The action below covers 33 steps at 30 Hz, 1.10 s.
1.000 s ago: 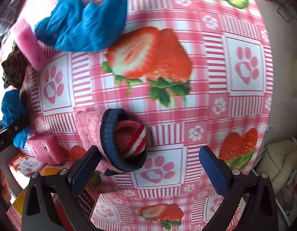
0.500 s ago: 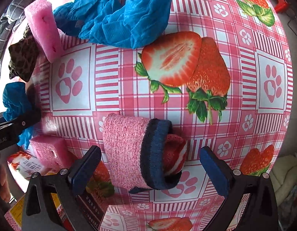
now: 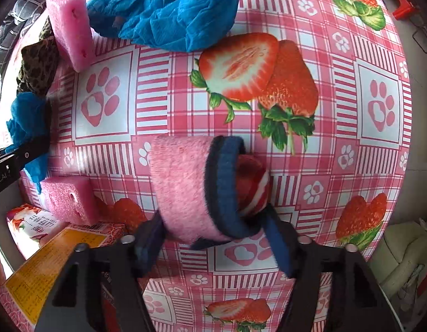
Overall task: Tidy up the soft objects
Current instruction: 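Grasp the blue mesh item with the left tool while the right tool grasps the pink striped sock, then lift the blue mesh item and pink sock and carry them over the white box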
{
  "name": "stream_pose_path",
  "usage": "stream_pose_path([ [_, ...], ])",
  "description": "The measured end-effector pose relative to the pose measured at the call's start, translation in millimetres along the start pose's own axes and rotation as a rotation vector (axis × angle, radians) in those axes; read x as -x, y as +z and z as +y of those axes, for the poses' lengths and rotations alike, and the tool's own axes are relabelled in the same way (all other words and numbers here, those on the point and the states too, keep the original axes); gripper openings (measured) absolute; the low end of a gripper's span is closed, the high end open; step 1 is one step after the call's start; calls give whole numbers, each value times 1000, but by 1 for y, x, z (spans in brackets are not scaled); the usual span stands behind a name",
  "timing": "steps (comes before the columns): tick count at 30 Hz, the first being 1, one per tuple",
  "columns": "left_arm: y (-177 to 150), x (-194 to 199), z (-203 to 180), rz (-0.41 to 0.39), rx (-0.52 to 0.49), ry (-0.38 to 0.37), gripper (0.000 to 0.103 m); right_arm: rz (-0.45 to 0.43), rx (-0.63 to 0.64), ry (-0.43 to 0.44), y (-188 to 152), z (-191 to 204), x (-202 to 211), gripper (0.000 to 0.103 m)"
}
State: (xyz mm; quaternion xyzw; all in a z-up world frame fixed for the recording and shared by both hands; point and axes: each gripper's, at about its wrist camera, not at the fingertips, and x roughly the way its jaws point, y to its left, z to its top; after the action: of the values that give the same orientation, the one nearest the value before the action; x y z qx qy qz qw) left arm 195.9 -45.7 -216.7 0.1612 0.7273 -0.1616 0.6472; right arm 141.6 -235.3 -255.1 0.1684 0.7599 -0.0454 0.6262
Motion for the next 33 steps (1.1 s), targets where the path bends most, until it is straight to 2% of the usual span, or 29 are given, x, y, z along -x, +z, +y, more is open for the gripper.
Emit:
stream_pose_path([
  [1, -1, 4, 0, -12, 4, -2, 29, -8, -18, 24, 0, -5, 3, 38],
  [2, -1, 9, -1, -28, 5, 0, 28, -20, -34, 42, 3, -13, 5, 35],
  [6, -3, 36, -12, -104, -37, 22, 28, -95, -89, 104, 1, -36, 30, 35],
  [13, -8, 90, -46, -219, -131, -1, 28, -182, -151, 152, -2, -65, 73, 35],
  [20, -36, 128, -98, -291, -287, -39, 28, -203, -214, 180, -6, -87, 106, 35],
  [25, -62, 138, -140, -304, -407, -63, 28, -229, -284, 195, -25, -98, 113, 35],
  [33, -118, 149, -182, -293, -582, -119, 29, -246, -357, 178, -63, -115, 118, 35],
])
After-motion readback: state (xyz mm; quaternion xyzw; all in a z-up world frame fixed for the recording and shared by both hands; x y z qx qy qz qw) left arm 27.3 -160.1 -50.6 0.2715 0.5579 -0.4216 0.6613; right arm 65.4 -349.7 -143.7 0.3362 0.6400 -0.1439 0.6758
